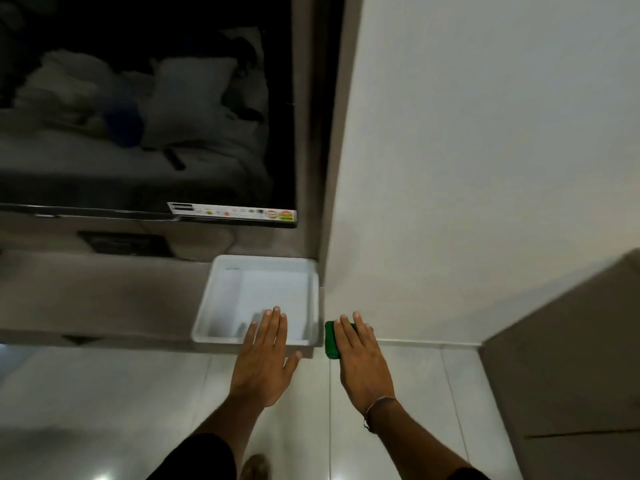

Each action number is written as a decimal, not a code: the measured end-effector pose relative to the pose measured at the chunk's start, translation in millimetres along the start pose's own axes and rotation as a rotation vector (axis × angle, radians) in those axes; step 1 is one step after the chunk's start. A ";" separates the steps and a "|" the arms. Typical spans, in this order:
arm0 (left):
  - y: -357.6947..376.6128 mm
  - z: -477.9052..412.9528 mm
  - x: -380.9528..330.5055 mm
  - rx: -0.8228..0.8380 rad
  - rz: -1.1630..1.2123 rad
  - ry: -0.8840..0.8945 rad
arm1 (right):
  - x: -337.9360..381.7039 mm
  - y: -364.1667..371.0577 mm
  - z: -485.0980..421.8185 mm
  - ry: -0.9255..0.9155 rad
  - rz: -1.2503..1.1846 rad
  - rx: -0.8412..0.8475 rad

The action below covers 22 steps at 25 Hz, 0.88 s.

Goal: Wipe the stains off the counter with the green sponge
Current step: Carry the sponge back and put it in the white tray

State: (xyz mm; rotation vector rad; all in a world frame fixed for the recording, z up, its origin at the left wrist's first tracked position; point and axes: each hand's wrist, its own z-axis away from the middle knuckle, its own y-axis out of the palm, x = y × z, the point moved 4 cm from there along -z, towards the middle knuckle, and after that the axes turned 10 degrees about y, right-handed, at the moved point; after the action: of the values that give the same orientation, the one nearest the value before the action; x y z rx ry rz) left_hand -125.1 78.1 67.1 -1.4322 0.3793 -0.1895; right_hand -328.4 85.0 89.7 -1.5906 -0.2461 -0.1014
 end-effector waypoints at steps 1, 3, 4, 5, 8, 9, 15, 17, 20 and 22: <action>-0.2 1.1 27.7 0.003 0.001 -0.020 | 25.9 9.1 -13.5 -0.006 -0.016 0.021; -2.1 -4.5 72.0 0.006 0.010 -0.059 | 65.3 23.9 -38.4 -0.028 -0.026 0.033; -1.0 -10.0 93.3 0.022 0.009 -0.068 | 83.1 33.6 -52.7 -0.035 -0.025 0.033; 1.0 -17.1 110.8 0.031 0.003 -0.065 | 97.7 44.0 -67.2 -0.037 -0.024 0.043; 10.5 -46.1 144.5 0.018 0.013 -0.030 | 122.0 75.7 -112.2 -0.022 0.001 0.085; 14.8 -55.0 149.9 0.009 0.021 -0.015 | 124.3 86.4 -126.7 -0.009 0.018 0.113; 48.4 -73.8 167.0 0.107 0.041 0.013 | 121.8 139.7 -161.7 0.027 0.088 0.225; 51.1 -74.8 166.0 0.124 0.040 0.027 | 123.7 150.6 -160.6 0.027 0.103 0.268; 48.9 -75.9 165.7 0.129 0.053 0.033 | 124.5 157.0 -162.9 0.040 0.067 0.328; 48.3 -77.2 165.6 0.128 0.014 0.050 | 121.5 157.1 -162.7 0.040 0.077 0.352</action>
State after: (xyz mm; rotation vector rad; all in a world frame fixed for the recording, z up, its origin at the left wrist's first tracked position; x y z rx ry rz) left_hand -4.7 -44.9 -10.9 -1.3006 0.4111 -0.2339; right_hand -161.5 -68.3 -31.0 -1.2450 -0.1607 -0.0280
